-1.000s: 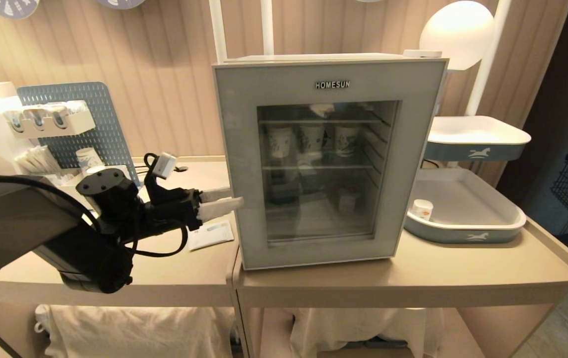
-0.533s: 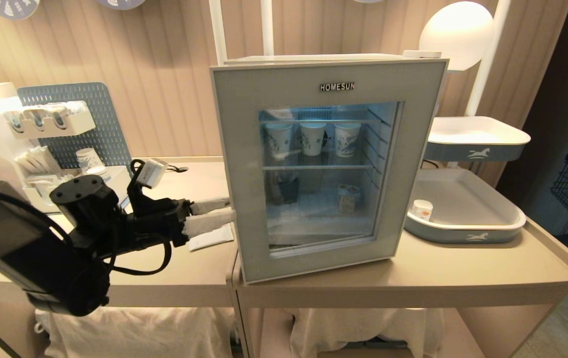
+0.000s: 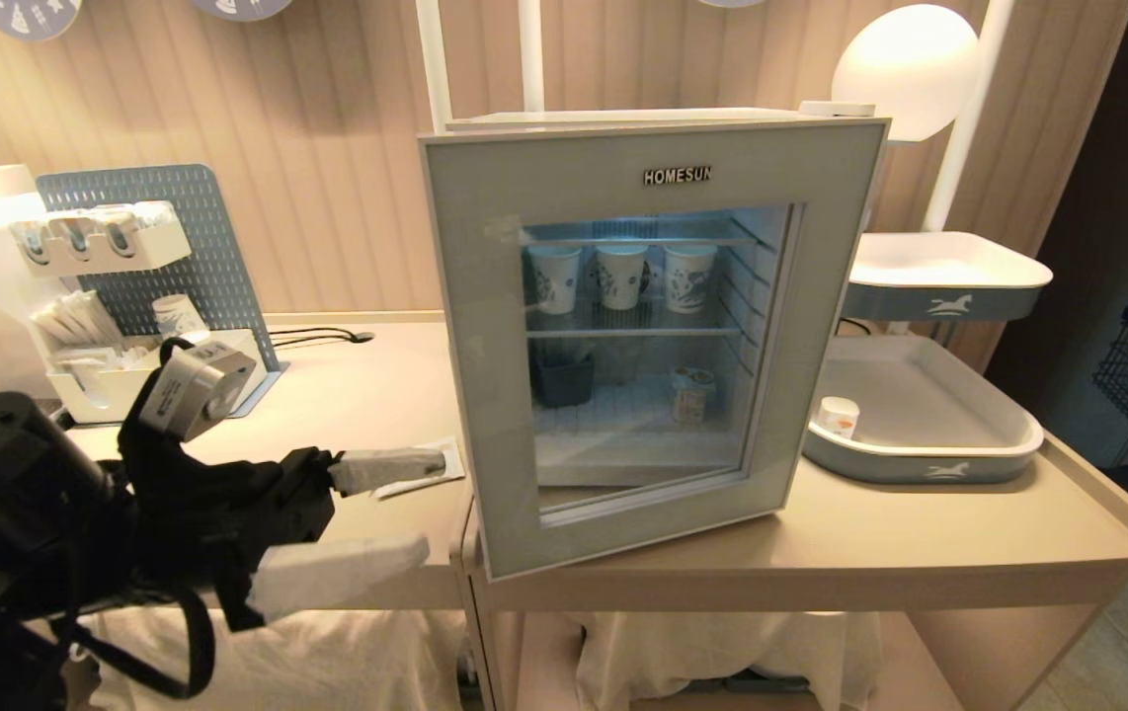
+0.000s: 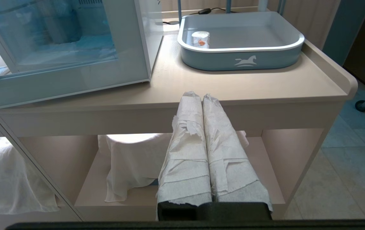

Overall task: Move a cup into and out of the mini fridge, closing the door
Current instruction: Open the freezer door

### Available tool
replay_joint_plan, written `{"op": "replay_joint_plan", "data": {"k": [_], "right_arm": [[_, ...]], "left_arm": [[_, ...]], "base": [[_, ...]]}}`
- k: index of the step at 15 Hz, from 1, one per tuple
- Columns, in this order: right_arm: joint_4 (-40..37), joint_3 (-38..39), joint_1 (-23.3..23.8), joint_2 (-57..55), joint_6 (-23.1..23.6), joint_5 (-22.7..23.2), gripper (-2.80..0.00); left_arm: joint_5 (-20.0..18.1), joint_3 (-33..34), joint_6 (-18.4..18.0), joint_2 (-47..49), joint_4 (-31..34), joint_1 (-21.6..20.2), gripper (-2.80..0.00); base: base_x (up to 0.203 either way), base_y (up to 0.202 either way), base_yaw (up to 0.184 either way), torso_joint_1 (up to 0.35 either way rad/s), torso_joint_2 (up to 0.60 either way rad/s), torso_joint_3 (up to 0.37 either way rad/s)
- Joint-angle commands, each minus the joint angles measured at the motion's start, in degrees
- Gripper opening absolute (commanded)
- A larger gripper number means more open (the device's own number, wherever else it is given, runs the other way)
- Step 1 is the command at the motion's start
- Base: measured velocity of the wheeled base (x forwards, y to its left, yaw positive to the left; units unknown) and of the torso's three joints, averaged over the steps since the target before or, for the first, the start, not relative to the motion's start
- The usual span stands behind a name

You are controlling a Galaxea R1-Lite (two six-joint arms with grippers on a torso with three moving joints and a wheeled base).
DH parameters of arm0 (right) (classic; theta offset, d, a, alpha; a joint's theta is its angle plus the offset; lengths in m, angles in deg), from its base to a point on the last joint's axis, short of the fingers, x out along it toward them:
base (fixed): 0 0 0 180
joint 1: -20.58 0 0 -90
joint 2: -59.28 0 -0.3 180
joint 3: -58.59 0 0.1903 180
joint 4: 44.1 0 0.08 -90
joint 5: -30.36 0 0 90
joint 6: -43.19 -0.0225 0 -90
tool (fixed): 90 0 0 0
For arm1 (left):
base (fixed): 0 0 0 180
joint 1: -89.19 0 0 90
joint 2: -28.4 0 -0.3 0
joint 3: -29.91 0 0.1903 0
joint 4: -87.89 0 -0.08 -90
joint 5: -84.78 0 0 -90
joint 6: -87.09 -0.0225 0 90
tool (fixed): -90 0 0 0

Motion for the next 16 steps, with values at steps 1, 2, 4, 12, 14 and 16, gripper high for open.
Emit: {"op": "replay_joint_plan", "data": {"k": [1,2,4,12,14,16], "right_arm": [[-0.01,0.01,-0.02,-0.08,0.0,-0.01,-2.8],[-0.01,0.01,-0.02,-0.08,0.0,-0.01,-2.8],[-0.01,0.01,-0.02,-0.08,0.0,-0.01,-2.8],[-0.01,0.01,-0.02,-0.08,0.0,-0.01,-2.8],[-0.01,0.01,-0.02,-0.08,0.0,-0.01,-2.8],[-0.01,0.01,-0.02,-0.08,0.0,-0.01,-2.8]], "left_arm": [[-0.17,4.4,-0.14,-8.72,-0.49,4.51,0.0],[0.66,5.1,-0.19,-9.88,-0.49,4.54,0.0],[2.78,4.45,-0.18,-9.46,-0.49,-1.0,0.0],[4.02,-11.56,-0.14,8.73,6.03,-19.07,0.0],[4.06,-14.74,-0.14,11.68,6.2,-19.13,-2.8],[4.06,-17.16,-0.22,15.14,6.22,-18.85,-2.8]], "base": [[0.0,0.0,0.0,0.0,0.0,0.0],[0.0,0.0,0.0,0.0,0.0,0.0],[0.0,0.0,0.0,0.0,0.0,0.0],[0.0,0.0,0.0,0.0,0.0,0.0],[0.0,0.0,0.0,0.0,0.0,0.0],[0.0,0.0,0.0,0.0,0.0,0.0]]}}
